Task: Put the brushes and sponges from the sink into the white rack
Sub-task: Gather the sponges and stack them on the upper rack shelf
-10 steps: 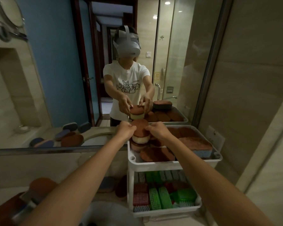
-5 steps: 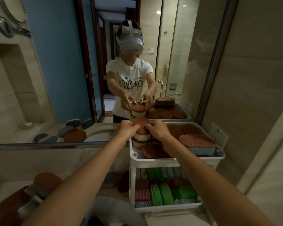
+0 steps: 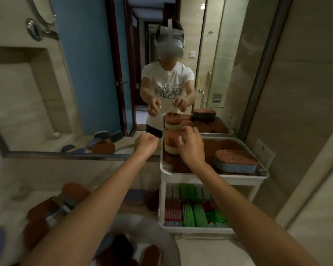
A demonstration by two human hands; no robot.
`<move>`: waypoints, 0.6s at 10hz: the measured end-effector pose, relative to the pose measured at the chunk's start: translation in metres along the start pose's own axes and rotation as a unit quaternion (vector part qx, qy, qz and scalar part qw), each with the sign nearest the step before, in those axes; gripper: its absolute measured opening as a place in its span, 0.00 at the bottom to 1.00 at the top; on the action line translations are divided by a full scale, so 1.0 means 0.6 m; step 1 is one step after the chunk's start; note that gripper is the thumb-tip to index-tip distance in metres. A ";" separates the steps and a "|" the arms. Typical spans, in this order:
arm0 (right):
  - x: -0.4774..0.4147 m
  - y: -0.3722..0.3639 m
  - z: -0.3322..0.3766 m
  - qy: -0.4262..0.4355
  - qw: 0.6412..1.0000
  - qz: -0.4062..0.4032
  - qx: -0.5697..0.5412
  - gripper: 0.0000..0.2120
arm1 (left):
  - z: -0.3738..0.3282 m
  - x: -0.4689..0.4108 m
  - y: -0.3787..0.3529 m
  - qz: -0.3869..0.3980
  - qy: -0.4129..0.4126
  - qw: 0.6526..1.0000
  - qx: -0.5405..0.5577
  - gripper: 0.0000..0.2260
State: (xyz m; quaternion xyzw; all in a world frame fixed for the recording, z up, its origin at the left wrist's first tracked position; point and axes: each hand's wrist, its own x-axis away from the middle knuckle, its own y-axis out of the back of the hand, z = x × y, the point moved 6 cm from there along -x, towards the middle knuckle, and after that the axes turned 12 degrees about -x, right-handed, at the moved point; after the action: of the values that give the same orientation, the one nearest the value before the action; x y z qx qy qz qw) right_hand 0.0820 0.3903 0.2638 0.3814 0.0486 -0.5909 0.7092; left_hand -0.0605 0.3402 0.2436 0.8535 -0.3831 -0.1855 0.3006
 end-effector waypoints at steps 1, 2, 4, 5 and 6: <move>0.073 -0.011 0.062 0.064 0.994 -0.024 -0.085 0.12 | 0.037 0.060 0.044 -0.036 -0.004 0.998 0.042 0.12; 0.160 -0.057 0.101 0.073 0.981 0.001 -0.180 0.11 | 0.122 0.140 0.083 -0.068 0.037 0.993 0.088 0.10; 0.379 -0.240 0.117 -0.090 0.933 0.251 -0.240 0.12 | 0.385 0.338 0.107 -0.060 0.232 0.969 0.061 0.08; 0.498 -0.326 0.109 -0.146 0.882 0.411 -0.177 0.12 | 0.502 0.434 0.124 -0.069 0.311 0.947 0.040 0.09; 0.574 -0.393 0.109 -0.156 0.847 0.500 -0.090 0.13 | 0.608 0.490 0.155 -0.081 0.357 0.929 0.050 0.08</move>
State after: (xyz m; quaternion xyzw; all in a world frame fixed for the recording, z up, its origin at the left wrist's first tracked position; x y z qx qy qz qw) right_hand -0.0471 0.0727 0.0167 0.1914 -0.2071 -0.2009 0.9381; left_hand -0.1231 -0.0692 0.0051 0.9052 -0.1893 0.1267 0.3588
